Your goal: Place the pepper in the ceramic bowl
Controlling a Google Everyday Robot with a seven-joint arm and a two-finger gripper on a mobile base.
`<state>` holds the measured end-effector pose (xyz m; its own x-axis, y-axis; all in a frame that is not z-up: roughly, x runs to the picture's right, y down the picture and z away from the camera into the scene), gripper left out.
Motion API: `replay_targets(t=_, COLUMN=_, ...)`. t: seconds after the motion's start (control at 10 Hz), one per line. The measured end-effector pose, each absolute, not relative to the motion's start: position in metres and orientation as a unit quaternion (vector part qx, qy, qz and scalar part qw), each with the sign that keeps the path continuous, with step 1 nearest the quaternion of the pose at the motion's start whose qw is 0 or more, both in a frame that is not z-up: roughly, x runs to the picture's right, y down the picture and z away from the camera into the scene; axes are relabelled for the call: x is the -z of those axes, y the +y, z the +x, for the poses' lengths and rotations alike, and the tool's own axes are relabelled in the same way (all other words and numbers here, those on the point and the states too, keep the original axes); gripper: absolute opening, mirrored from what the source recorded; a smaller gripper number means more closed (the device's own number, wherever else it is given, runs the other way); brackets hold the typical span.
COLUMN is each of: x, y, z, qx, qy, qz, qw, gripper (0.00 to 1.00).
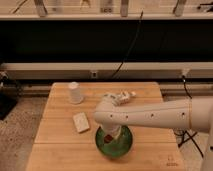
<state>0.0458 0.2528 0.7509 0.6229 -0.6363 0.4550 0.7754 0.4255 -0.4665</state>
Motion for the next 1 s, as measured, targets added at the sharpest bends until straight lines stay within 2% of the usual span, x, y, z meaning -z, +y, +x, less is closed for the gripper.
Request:
replay_targets(t=0.2, x=-0.754, y=0.262, z=0.051, qx=0.410, qy=-0.106, qz=-0.340, qw=0.840, gripper=0.75)
replay_targets(t=0.3, x=-0.755, y=0.265, z=0.051, qx=0.406, qy=-0.108, qz=-0.341, qw=0.841, gripper=0.80)
replay_targets(t=1.0, x=-0.756, y=0.272, z=0.054, qx=0.397, qy=-0.111, qz=-0.341, qw=0.845, gripper=0.80)
